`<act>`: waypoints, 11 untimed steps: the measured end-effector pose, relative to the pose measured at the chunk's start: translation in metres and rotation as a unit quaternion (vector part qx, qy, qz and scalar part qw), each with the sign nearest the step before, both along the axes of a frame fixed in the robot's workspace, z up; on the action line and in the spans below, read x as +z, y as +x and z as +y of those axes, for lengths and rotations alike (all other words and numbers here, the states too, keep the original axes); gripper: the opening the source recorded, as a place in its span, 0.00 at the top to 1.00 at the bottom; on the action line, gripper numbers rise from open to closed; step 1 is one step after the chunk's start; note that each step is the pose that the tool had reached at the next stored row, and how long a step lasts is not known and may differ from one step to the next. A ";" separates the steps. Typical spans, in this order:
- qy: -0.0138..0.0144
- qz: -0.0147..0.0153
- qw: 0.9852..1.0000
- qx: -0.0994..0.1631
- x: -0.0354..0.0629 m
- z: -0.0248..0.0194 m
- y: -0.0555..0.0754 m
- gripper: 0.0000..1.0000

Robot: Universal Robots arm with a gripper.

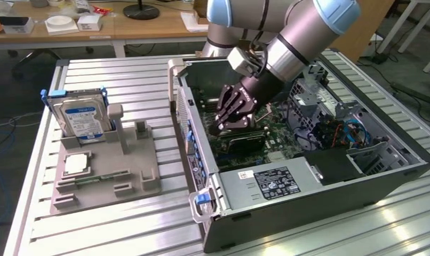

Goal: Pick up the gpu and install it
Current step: 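Press down on the gpu until it lock into place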

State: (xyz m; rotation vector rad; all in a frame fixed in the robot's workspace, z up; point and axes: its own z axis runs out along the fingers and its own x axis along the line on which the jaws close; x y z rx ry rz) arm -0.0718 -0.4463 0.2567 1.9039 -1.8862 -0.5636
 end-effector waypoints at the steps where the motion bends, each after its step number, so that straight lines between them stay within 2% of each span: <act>1: 0.000 -0.006 1.000 0.000 0.0000 0.0000 0.000 0.90; 2: 0.000 -0.012 1.000 0.001 0.0000 0.0001 -0.001 0.90; 3: 0.000 -0.015 1.000 0.001 -0.0001 0.0001 -0.001 0.90; 11: 0.000 -0.023 1.000 0.001 0.0000 0.0001 -0.001 0.90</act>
